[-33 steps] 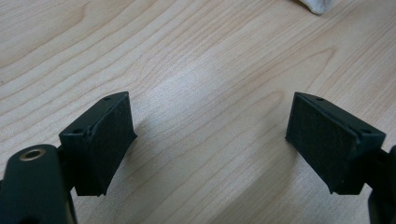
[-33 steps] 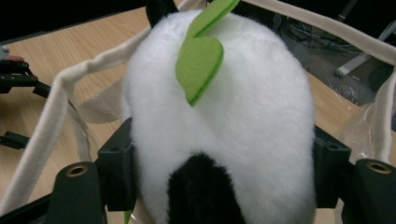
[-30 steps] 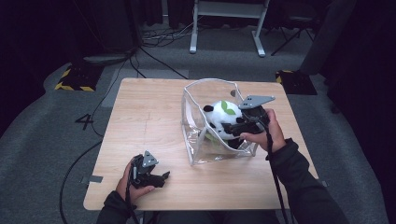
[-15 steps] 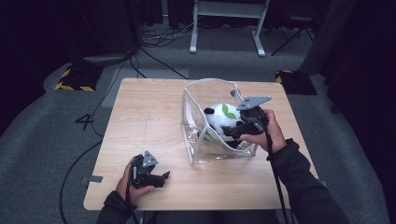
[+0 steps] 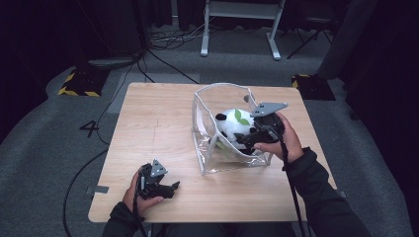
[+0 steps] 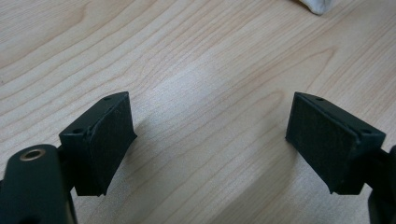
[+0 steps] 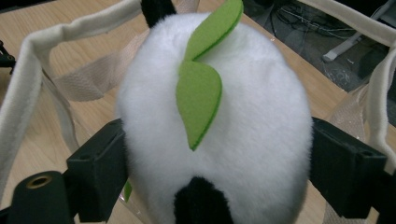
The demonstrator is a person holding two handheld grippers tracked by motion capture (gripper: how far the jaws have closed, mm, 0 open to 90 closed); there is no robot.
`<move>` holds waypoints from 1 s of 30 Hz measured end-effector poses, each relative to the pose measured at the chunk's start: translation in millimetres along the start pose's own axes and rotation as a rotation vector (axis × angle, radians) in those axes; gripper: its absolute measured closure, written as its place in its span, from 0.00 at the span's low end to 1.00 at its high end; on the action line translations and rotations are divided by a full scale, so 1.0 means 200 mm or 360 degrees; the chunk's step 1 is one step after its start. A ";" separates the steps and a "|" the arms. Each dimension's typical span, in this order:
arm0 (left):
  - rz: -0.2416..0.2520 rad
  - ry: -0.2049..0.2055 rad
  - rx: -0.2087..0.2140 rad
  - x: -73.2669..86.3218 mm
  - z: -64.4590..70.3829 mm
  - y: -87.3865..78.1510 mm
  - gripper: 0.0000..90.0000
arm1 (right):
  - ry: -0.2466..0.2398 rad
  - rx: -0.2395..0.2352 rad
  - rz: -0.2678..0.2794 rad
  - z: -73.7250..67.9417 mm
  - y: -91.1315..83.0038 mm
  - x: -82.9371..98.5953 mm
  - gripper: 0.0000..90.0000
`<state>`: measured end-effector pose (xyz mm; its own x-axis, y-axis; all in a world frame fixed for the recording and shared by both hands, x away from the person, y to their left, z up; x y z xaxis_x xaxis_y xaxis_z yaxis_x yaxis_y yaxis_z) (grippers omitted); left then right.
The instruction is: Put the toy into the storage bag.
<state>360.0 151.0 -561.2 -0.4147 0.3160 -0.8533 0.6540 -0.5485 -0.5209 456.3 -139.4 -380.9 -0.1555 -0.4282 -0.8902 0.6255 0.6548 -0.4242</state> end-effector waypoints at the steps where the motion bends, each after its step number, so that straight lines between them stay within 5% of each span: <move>1: 0.0000 0.0000 0.0000 0.00 0.00 0.00 0.17 | 0.0017 0.0000 0.0029 0.01 -0.01 -0.01 0.17; 6: 0.0000 0.0000 0.0000 0.00 0.00 0.00 0.17 | 0.0043 0.0001 0.0143 0.02 -0.05 -0.05 0.21; 30: 0.0000 0.0000 0.0000 0.00 0.00 0.00 0.17 | -0.0006 0.0011 0.0160 0.03 -0.13 -0.07 0.22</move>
<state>360.0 151.0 -561.2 -0.4149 0.3160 -0.8532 0.6541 -0.5483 -0.5211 447.7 -153.7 -355.8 -0.0888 -0.3632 -0.9275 0.6429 0.6903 -0.3319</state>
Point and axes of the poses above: each handheld gripper's, and its own axes: y roughly forward along the jaws, x roughly out of its underside, z roughly to its right, the point moved 6 cm from there along y, roughly forward along the jaws, and after that the axes turned 15 degrees about z, right-handed, at the moved point
